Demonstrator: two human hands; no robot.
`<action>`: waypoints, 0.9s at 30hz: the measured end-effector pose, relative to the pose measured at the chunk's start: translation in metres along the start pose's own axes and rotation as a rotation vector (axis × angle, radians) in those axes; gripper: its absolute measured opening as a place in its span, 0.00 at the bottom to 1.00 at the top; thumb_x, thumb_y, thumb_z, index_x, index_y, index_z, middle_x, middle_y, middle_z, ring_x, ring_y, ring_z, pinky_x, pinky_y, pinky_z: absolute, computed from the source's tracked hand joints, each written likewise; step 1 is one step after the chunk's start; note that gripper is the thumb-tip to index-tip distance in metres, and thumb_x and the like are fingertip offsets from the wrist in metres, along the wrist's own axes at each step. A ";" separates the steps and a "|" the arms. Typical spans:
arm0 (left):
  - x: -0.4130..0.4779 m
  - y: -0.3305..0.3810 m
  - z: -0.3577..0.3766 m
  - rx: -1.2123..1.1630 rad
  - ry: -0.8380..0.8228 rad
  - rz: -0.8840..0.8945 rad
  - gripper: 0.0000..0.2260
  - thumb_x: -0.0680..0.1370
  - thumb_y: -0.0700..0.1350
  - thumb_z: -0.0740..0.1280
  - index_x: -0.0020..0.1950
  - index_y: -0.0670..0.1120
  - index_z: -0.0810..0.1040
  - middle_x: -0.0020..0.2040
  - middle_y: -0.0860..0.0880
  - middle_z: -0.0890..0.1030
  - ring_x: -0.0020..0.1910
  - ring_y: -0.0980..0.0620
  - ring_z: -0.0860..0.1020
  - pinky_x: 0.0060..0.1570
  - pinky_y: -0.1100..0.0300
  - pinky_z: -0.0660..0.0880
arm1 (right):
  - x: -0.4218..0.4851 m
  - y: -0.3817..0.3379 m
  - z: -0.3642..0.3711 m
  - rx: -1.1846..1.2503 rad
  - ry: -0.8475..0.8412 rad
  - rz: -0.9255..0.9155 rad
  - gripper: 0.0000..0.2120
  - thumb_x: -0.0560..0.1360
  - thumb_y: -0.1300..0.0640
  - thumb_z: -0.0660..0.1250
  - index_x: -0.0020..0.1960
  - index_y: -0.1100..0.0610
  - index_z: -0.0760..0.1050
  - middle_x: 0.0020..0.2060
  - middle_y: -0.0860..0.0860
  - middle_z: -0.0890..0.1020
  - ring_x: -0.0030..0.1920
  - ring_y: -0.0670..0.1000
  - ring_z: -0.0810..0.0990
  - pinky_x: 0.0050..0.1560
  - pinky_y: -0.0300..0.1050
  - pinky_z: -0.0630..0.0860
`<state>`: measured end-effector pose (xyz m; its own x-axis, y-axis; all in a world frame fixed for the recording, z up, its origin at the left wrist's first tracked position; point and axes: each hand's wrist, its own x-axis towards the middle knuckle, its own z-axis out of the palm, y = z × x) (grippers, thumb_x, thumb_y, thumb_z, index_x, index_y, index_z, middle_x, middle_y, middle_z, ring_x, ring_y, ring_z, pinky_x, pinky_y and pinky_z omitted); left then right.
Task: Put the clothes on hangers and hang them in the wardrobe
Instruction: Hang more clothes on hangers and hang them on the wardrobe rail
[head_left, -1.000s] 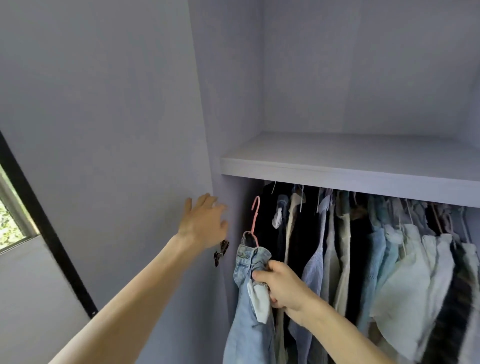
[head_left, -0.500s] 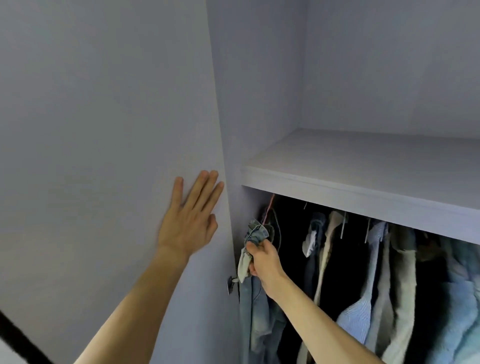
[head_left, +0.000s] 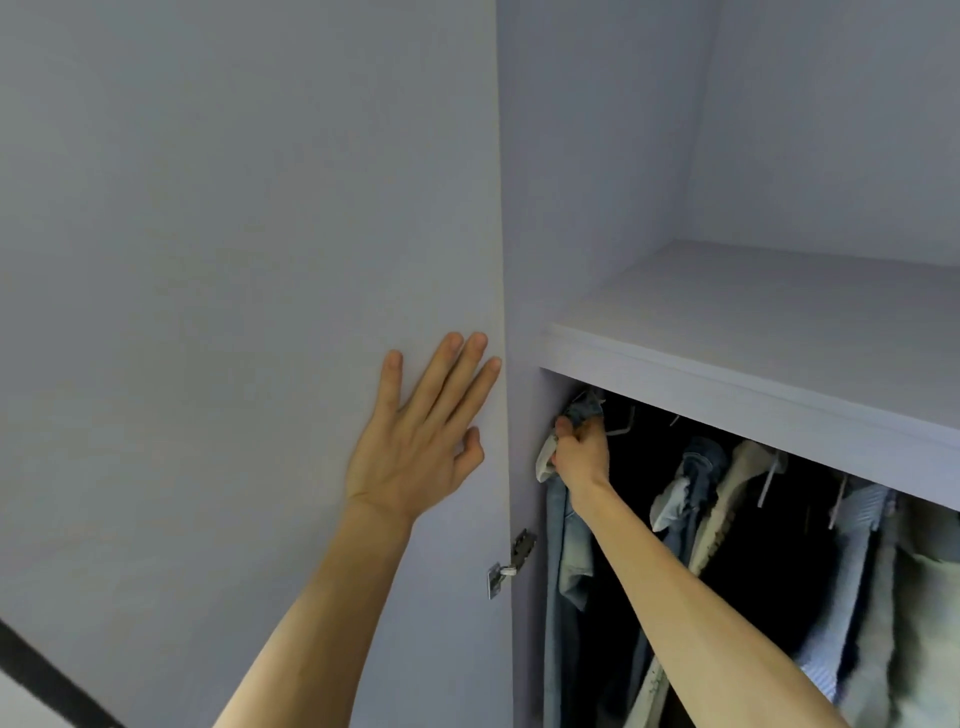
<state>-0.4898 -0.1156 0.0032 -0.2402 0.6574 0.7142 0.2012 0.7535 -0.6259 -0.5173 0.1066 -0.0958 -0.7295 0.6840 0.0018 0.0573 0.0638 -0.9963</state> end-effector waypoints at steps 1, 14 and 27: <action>0.000 0.001 0.001 0.006 -0.002 -0.003 0.32 0.80 0.56 0.53 0.82 0.48 0.51 0.82 0.47 0.52 0.80 0.47 0.53 0.75 0.36 0.46 | 0.007 0.000 -0.001 -0.004 0.005 -0.002 0.07 0.81 0.52 0.61 0.56 0.54 0.69 0.50 0.56 0.80 0.50 0.58 0.80 0.55 0.56 0.79; -0.003 0.009 -0.002 0.003 0.000 -0.032 0.32 0.80 0.55 0.53 0.82 0.48 0.50 0.82 0.47 0.52 0.80 0.47 0.53 0.75 0.36 0.46 | 0.019 0.043 -0.016 -0.198 -0.007 0.198 0.19 0.83 0.56 0.57 0.71 0.64 0.59 0.51 0.59 0.78 0.52 0.61 0.78 0.51 0.47 0.71; -0.002 0.007 -0.002 0.004 -0.017 -0.026 0.31 0.81 0.55 0.52 0.82 0.47 0.49 0.82 0.46 0.51 0.80 0.46 0.53 0.75 0.35 0.45 | 0.014 0.046 -0.032 -0.574 -0.173 0.112 0.28 0.69 0.50 0.67 0.66 0.59 0.70 0.66 0.61 0.72 0.58 0.63 0.78 0.60 0.54 0.78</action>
<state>-0.4863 -0.1118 -0.0023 -0.2612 0.6375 0.7248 0.1909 0.7702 -0.6086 -0.5030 0.1421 -0.1390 -0.7953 0.5843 -0.1619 0.4629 0.4128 -0.7844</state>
